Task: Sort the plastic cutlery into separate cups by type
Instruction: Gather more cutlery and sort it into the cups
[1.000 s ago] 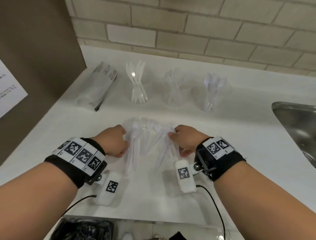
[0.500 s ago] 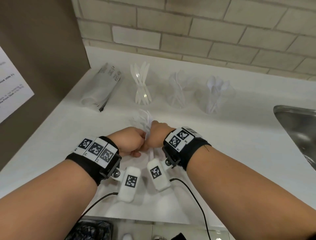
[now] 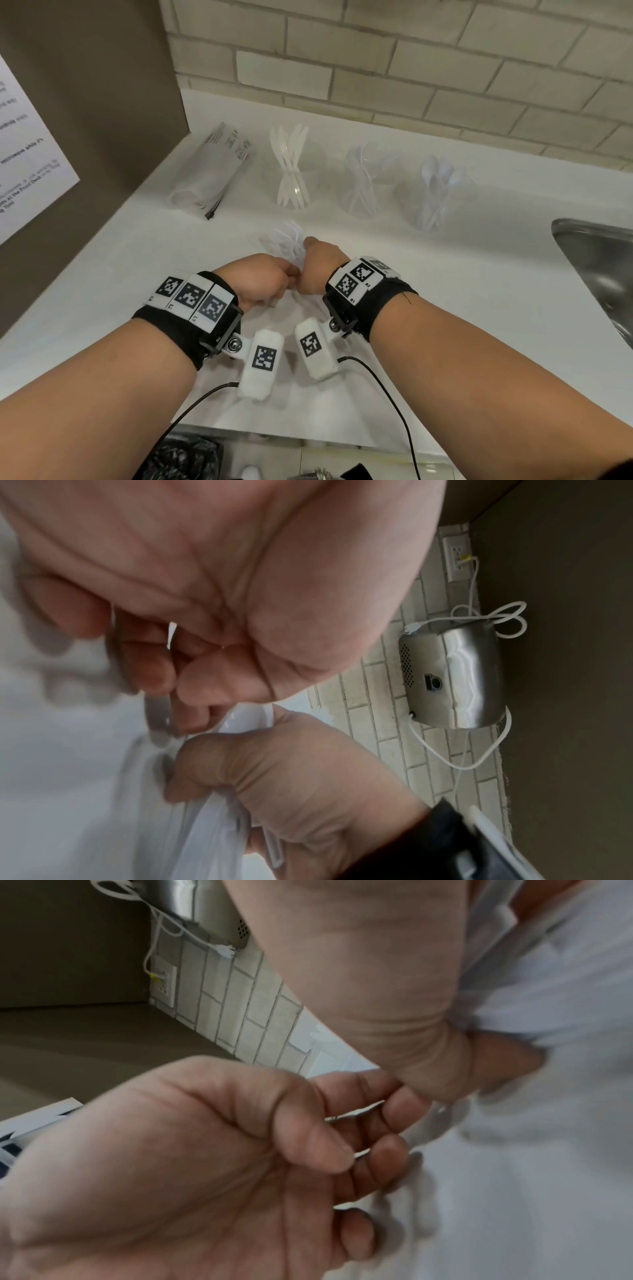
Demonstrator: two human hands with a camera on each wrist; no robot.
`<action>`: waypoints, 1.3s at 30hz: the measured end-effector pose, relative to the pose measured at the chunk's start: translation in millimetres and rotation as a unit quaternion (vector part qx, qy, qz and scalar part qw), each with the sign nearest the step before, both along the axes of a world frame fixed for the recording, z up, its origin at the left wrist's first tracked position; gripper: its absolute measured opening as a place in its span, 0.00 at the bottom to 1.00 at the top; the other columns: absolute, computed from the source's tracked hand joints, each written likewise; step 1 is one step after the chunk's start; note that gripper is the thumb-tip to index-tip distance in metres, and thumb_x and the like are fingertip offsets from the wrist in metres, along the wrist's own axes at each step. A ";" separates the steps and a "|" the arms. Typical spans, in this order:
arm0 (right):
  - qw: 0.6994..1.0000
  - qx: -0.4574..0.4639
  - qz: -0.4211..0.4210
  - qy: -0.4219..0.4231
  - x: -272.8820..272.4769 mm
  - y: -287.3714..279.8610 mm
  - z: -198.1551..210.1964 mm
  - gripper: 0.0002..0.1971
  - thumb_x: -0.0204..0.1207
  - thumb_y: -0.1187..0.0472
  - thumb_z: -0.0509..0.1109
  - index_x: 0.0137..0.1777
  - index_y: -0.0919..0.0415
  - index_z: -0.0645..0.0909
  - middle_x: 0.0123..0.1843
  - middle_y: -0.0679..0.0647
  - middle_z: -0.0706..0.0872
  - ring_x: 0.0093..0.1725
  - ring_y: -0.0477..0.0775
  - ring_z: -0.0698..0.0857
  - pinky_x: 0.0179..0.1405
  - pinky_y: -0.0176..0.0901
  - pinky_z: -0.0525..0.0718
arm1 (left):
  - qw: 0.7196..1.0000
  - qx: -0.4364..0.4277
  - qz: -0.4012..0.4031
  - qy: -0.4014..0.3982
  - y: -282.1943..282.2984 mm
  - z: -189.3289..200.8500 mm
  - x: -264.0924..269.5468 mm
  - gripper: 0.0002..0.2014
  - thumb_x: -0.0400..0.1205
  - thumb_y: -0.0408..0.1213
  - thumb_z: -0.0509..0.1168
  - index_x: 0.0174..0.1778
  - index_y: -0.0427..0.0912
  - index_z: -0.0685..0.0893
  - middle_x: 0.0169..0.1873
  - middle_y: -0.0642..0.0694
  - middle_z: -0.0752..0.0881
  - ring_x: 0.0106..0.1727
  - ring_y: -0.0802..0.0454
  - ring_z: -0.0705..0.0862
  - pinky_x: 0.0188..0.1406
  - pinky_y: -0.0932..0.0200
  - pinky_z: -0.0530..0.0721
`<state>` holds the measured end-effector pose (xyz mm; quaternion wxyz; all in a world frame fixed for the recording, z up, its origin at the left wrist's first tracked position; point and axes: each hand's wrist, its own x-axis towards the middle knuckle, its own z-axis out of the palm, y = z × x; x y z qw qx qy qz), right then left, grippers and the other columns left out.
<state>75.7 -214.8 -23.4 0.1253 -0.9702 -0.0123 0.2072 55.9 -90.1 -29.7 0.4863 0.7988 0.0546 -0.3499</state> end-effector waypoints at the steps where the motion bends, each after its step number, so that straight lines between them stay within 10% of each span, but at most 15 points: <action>1: 1.000 0.005 0.000 -0.005 0.1 -0.4 -1.2 0.31 0.69 0.58 0.77 0.70 0.62 0.67 0.58 0.58 0.83 0.57 0.61 0.84 0.44 0.47 0.83 | 1.000 0.003 -0.011 -0.003 0.7 0.2 -1.6 0.34 0.69 0.16 0.50 0.68 0.45 0.82 0.59 0.50 0.88 0.39 0.51 0.75 0.36 0.59 0.69; 11: 0.995 0.088 -0.005 -0.039 3.7 -18.2 7.3 0.24 0.71 0.62 0.73 0.65 0.62 0.69 0.52 0.57 0.81 0.55 0.60 0.84 0.43 0.45 0.79 | 0.996 -0.032 0.052 -0.070 -2.3 5.5 -1.9 0.26 0.78 0.18 0.53 0.68 0.40 0.81 0.64 0.45 0.83 0.61 0.47 0.81 0.52 0.57 0.79; 14: 0.973 0.222 -0.028 -0.050 -0.8 -30.7 17.3 0.24 0.67 0.61 0.75 0.63 0.60 0.71 0.51 0.55 0.82 0.51 0.59 0.84 0.45 0.48 0.83 | 0.965 -0.115 0.208 -0.113 0.8 16.6 1.2 0.08 0.85 0.32 0.59 0.57 0.40 0.81 0.55 0.42 0.80 0.56 0.46 0.79 0.56 0.51 0.79; 18: 0.939 0.343 -0.014 -0.032 -14.9 -30.3 28.6 0.35 0.61 0.59 0.78 0.70 0.54 0.72 0.60 0.56 0.84 0.51 0.57 0.86 0.43 0.49 0.88 | 0.905 -0.267 0.266 -0.199 8.5 39.9 15.5 0.21 0.85 0.53 0.55 0.73 0.51 0.75 0.68 0.49 0.80 0.70 0.50 0.79 0.73 0.47 0.74; 20: 0.933 0.358 0.020 -0.025 -21.5 -27.0 33.1 0.29 0.62 0.64 0.78 0.65 0.54 0.75 0.54 0.56 0.86 0.45 0.54 0.85 0.37 0.46 0.85 | 0.899 -0.276 0.250 -0.232 8.2 50.9 21.8 0.19 0.83 0.57 0.54 0.65 0.59 0.82 0.70 0.52 0.80 0.71 0.54 0.78 0.76 0.47 0.71; 24: 0.921 0.388 0.025 -0.017 -28.0 -25.4 38.9 0.28 0.61 0.68 0.76 0.62 0.53 0.76 0.47 0.52 0.85 0.42 0.55 0.85 0.45 0.56 0.89 | 0.900 -0.290 0.237 -0.222 -0.1 62.8 18.4 0.21 0.87 0.49 0.53 0.48 0.46 0.91 0.54 0.45 0.90 0.61 0.51 0.87 0.66 0.47 0.81; 30: 0.915 0.404 0.020 0.005 -30.7 -26.3 36.0 0.19 0.61 0.69 0.74 0.53 0.61 0.79 0.38 0.56 0.85 0.35 0.56 0.85 0.43 0.59 0.89 | 0.891 -0.277 0.236 -0.271 -10.6 64.9 8.5 0.16 0.86 0.34 0.51 0.53 0.43 0.85 0.42 0.43 0.88 0.43 0.53 0.87 0.41 0.58 0.85; 33: 0.915 0.403 0.023 0.002 -31.7 -23.4 36.0 0.15 0.58 0.62 0.73 0.47 0.57 0.79 0.38 0.55 0.86 0.40 0.61 0.87 0.49 0.64 0.89 | 0.895 -0.284 0.191 -0.287 -13.5 63.6 7.3 0.15 0.88 0.36 0.51 0.58 0.46 0.84 0.51 0.45 0.89 0.52 0.56 0.86 0.51 0.59 0.83; 36: 0.863 0.501 -0.057 -0.022 -29.1 -27.3 49.9 0.11 0.66 0.71 0.71 0.47 0.58 0.80 0.33 0.56 0.84 0.33 0.60 0.85 0.49 0.68 0.87 | 0.868 -0.374 0.234 -0.230 -2.5 62.4 13.1 0.20 0.89 0.49 0.50 0.76 0.49 0.71 0.72 0.48 0.77 0.72 0.52 0.76 0.70 0.51 0.75; 39: 0.743 0.651 -0.116 -0.107 -20.9 -35.7 80.0 0.13 0.65 0.74 0.68 0.49 0.62 0.80 0.31 0.56 0.82 0.30 0.58 0.82 0.44 0.59 0.87 | 0.840 -0.436 0.299 -0.121 9.5 58.2 14.4 0.31 0.86 0.60 0.46 0.80 0.46 0.67 0.74 0.44 0.73 0.77 0.44 0.69 0.72 0.41 0.69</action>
